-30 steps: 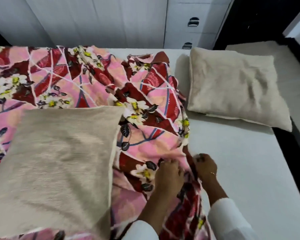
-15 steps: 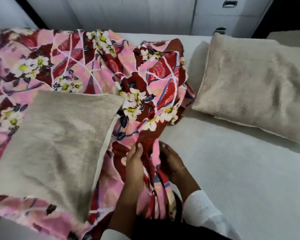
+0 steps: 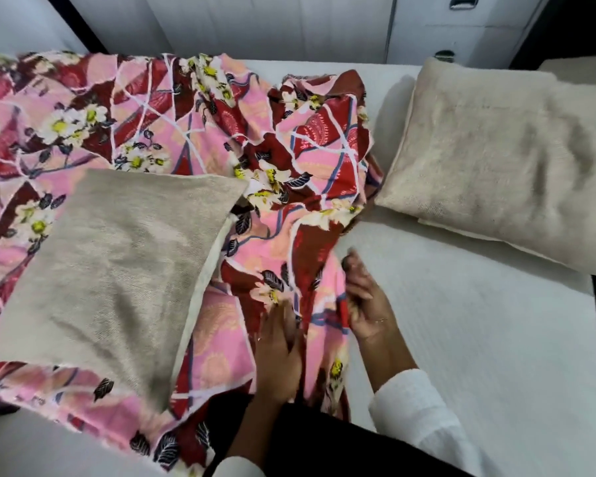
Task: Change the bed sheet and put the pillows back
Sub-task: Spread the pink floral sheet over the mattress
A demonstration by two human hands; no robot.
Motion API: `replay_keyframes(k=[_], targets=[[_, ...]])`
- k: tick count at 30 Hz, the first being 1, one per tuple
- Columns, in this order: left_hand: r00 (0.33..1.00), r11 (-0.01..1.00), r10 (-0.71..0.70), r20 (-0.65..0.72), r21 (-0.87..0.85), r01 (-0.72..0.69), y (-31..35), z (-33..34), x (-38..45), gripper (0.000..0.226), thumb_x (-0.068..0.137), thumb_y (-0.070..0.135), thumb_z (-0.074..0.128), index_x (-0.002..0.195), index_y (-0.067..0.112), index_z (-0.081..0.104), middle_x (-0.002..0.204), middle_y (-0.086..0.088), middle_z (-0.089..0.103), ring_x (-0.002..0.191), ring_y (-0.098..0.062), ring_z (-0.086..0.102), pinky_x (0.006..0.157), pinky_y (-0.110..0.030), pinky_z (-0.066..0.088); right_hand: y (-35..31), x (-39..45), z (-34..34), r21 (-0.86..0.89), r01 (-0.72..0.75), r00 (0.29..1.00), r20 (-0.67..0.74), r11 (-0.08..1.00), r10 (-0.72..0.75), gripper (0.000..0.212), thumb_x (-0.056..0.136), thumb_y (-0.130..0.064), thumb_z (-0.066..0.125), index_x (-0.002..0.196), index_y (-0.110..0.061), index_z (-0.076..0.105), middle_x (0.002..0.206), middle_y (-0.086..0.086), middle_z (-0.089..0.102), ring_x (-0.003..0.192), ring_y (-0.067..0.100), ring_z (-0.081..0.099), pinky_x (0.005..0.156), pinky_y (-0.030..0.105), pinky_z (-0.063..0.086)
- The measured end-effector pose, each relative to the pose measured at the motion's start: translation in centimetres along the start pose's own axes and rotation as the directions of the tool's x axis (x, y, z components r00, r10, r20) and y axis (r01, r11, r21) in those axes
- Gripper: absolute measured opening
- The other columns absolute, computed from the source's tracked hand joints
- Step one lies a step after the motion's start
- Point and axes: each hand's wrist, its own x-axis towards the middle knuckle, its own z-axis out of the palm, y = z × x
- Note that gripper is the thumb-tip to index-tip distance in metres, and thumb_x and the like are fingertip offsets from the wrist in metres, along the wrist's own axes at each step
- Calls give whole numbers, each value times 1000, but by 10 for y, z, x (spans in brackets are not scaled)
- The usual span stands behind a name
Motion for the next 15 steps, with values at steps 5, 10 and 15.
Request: replay_keyframes(k=[5, 10, 15], targets=[[996, 995, -20, 89, -93, 28, 14, 12, -11, 79, 80, 72, 31, 118, 8, 58, 114, -11, 63, 110, -31, 57, 95, -41, 44, -37, -18, -3, -535, 15, 894, -370, 844, -250, 24, 87, 2, 52, 107, -10, 56, 73, 6, 62, 44, 8, 54, 41, 16, 44], [995, 989, -86, 56, -115, 92, 47, 27, -5, 37, 80, 31, 65, 110, 9, 59, 101, -11, 64, 97, -30, 59, 78, -31, 43, 8, -38, -26, -740, -225, 929, -358, 634, -89, 26, 98, -5, 37, 85, -12, 59, 77, 9, 61, 61, 13, 58, 50, 18, 45], [797, 337, -599, 72, -881, 332, 20, -33, 22, 21, 81, 27, 63, 97, 14, 65, 88, -4, 59, 97, -22, 50, 86, -32, 34, 35, -37, -21, -485, -105, 970, -244, 868, -19, 22, 95, -2, 40, 105, -6, 59, 93, 10, 68, 76, 16, 65, 59, 20, 51]])
